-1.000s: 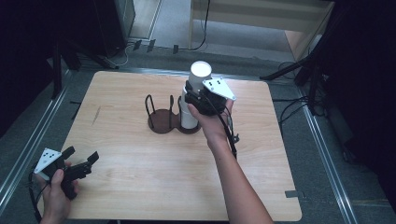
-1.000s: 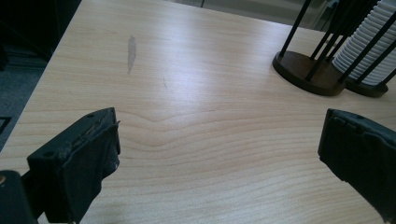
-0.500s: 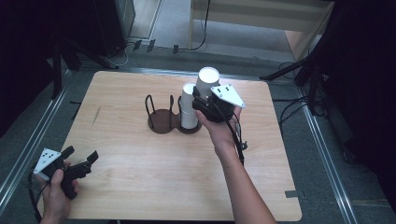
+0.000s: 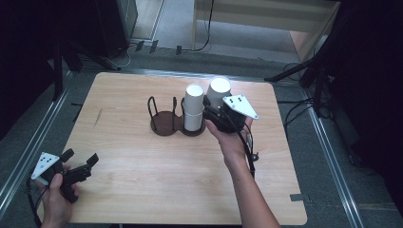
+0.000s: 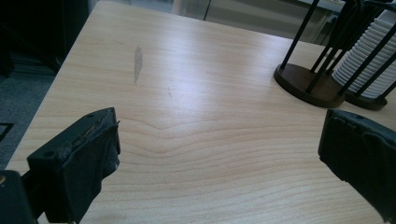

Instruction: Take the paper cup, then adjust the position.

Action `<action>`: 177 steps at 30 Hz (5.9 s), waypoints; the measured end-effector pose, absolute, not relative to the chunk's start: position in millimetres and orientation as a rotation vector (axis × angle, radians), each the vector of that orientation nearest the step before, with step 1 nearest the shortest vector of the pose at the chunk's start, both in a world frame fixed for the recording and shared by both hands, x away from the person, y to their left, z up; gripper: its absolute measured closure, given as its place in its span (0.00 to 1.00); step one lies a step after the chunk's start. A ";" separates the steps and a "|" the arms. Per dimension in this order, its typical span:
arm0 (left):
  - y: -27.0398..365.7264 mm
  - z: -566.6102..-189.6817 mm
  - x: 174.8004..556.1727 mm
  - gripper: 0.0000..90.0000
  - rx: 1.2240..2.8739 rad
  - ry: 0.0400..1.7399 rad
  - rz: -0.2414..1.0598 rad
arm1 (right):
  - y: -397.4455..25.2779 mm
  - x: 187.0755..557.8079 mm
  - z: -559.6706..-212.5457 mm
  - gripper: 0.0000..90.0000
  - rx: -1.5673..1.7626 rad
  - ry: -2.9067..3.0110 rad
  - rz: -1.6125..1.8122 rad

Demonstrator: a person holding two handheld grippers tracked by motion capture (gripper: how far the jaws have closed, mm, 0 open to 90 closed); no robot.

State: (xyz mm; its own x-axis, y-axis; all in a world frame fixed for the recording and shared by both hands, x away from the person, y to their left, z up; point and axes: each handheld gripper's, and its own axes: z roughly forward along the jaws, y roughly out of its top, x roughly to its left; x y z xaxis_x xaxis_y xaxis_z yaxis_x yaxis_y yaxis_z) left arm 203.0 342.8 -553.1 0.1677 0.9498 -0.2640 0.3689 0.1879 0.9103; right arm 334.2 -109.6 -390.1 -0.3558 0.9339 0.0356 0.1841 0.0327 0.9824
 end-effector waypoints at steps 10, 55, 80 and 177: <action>338.3 -548.7 198.1 0.00 1.437 1.332 0.716 | -119.1 320.6 -400.8 0.31 1.171 1.631 1.382; 257.6 -482.6 225.4 0.00 1.507 1.221 0.641 | -158.0 273.7 -461.0 0.31 1.212 1.676 1.373; 197.7 -470.6 239.3 0.00 1.627 1.055 0.516 | -128.7 265.4 -475.5 0.31 1.149 1.784 1.376; 137.7 -454.2 230.1 0.12 1.853 0.816 0.254 | -54.2 221.1 -505.5 0.32 0.417 1.823 0.897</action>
State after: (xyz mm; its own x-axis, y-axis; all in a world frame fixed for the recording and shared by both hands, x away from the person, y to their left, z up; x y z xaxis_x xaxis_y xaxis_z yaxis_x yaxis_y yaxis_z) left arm 230.1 137.7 -454.2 0.7453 0.6383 -0.1924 0.4164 -0.2203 0.8821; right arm 221.1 -54.2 -505.5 -0.4221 0.6412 -0.6408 -0.1168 0.6625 0.7399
